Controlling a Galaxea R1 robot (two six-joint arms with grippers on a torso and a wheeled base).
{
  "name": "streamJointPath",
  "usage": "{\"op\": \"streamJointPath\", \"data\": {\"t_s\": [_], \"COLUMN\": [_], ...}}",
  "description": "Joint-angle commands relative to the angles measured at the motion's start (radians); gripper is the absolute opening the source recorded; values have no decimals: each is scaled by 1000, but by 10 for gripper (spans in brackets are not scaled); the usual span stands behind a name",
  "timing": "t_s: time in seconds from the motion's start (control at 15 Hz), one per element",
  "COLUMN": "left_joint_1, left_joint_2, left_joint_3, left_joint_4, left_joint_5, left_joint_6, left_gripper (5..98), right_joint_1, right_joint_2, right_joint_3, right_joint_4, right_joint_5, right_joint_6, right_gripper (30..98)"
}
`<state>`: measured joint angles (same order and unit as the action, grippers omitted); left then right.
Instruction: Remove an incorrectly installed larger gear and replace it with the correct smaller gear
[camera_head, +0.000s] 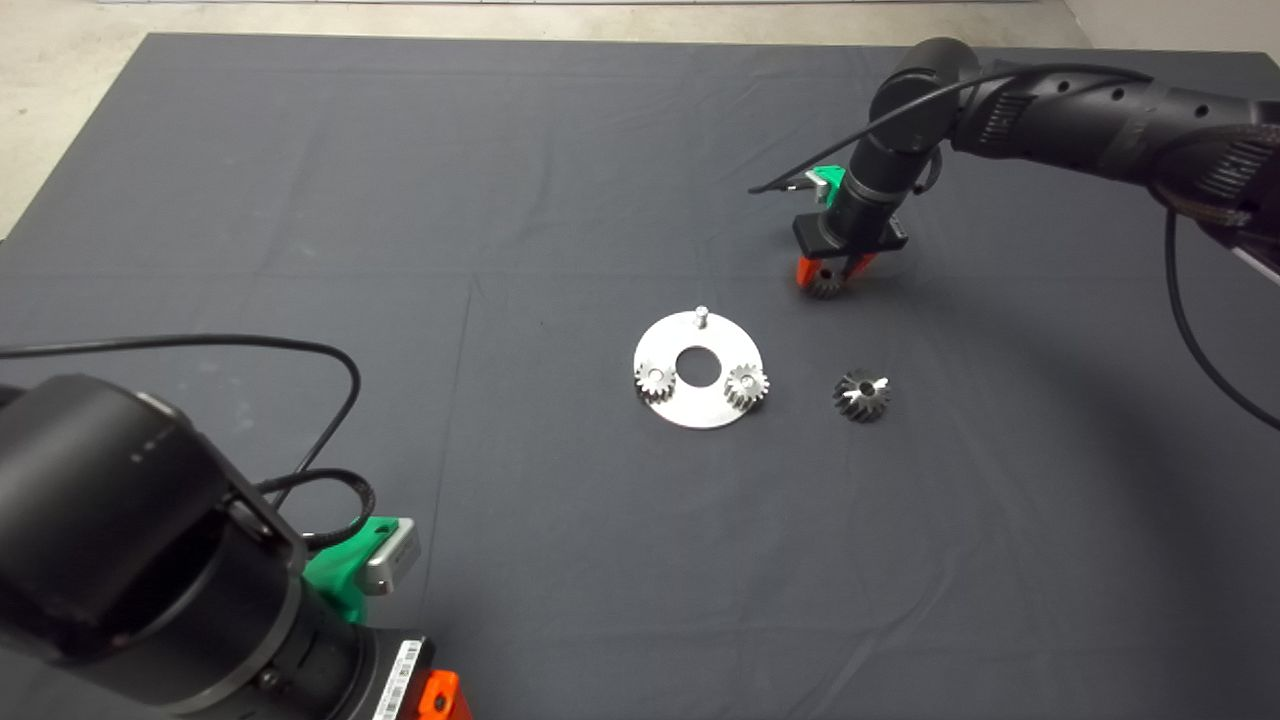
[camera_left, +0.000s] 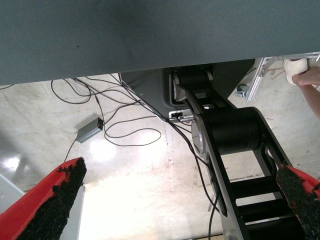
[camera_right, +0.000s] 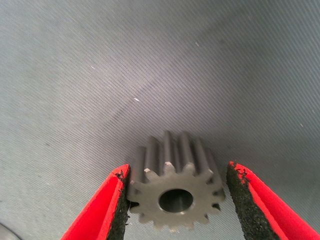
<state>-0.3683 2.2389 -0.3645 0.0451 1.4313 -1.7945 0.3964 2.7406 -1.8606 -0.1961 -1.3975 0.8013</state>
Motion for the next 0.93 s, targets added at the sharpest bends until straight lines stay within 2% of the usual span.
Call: {"op": "streamJointPath", "data": {"t_s": [0.0,0.2,0.33,0.47,0.6,0.87], "left_joint_1": [-5,-5,-5,-5,-5,-5], "left_joint_2": [0,0,0,0,0,0], "left_joint_3": [12,12,12,12,12,12], "left_joint_4": [-19,-19,-19,-19,-19,-19], "left_joint_5": [-3,-3,-3,-3,-3,-3], "left_joint_6": [-3,-3,-3,-3,-3,-3], "left_gripper": [981,981,981,981,981,981], "right_joint_1": [24,24,24,23,22,24], "right_joint_2": [5,3,1,1,-3,-2], "right_joint_3": [5,3,5,6,6,8], "right_joint_4": [15,17,18,17,17,17], "right_joint_5": [-24,-26,-26,-25,-24,-24], "right_joint_6": [6,9,16,16,16,16], "right_gripper": [509,509,465,464,435,430]}}
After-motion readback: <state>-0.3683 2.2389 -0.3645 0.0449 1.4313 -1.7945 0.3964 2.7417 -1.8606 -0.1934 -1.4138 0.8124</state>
